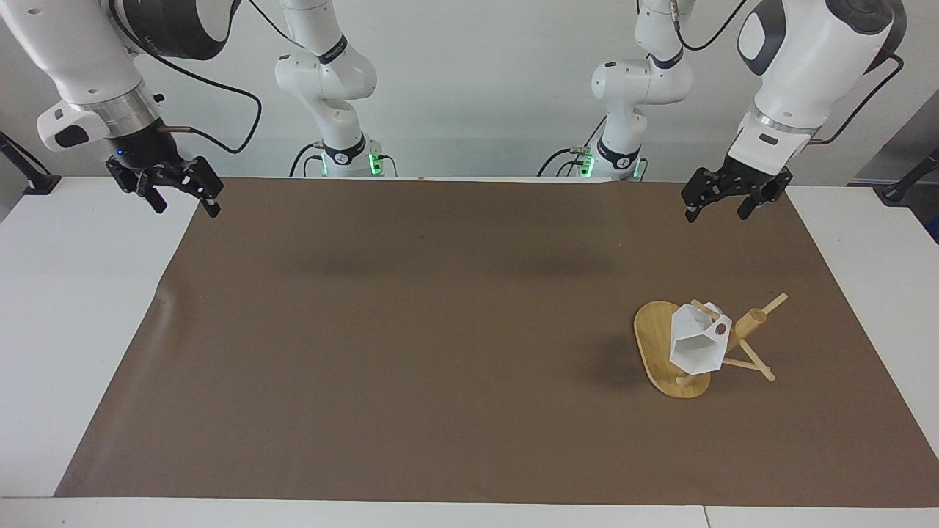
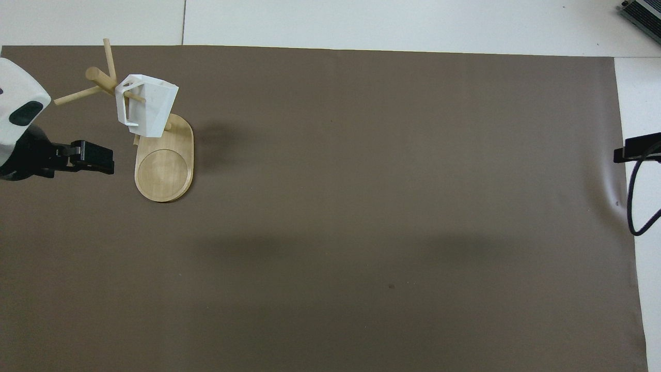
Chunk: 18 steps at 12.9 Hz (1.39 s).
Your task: Hang cup on rack
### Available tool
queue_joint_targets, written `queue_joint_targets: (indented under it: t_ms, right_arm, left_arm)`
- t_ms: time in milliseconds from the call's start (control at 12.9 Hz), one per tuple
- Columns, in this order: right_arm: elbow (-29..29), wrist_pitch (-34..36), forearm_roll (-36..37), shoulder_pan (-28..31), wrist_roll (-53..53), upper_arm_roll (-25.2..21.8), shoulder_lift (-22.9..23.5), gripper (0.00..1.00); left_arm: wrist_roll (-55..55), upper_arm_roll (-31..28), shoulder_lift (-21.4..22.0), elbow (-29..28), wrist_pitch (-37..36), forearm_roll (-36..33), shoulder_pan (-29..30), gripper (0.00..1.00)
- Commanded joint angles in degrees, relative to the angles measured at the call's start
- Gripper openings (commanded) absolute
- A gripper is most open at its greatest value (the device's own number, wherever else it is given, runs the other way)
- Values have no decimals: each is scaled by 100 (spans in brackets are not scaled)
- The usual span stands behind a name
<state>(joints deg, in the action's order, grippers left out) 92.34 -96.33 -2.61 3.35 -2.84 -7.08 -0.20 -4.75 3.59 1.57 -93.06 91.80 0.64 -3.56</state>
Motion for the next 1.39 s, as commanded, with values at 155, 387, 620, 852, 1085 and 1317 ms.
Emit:
queue_joint_targets:
  t_ms: [155, 387, 620, 852, 1085, 1317]
  right_arm:
    - [109, 35, 112, -1, 11, 22, -120, 100]
    - [109, 35, 112, -1, 11, 22, -120, 100]
    - [109, 35, 112, -1, 11, 22, -120, 100]
    - [109, 35, 112, -1, 11, 22, -120, 100]
    - [109, 35, 112, -1, 11, 22, -120, 100]
    - [109, 35, 112, -1, 11, 22, -120, 100]
  left_arm:
    - [607, -166, -104, 666, -777, -117, -48, 100]
    - [589, -183, 1, 622, -804, -117, -57, 100]
    - [537, -192, 133, 342, -760, -117, -57, 100]
    - [545, -201, 151, 332, -716, -117, -48, 100]
    - [519, -210, 151, 332, -830, -134, -31, 100]
    - [317, -210, 160, 350, -830, -134, 75, 100]
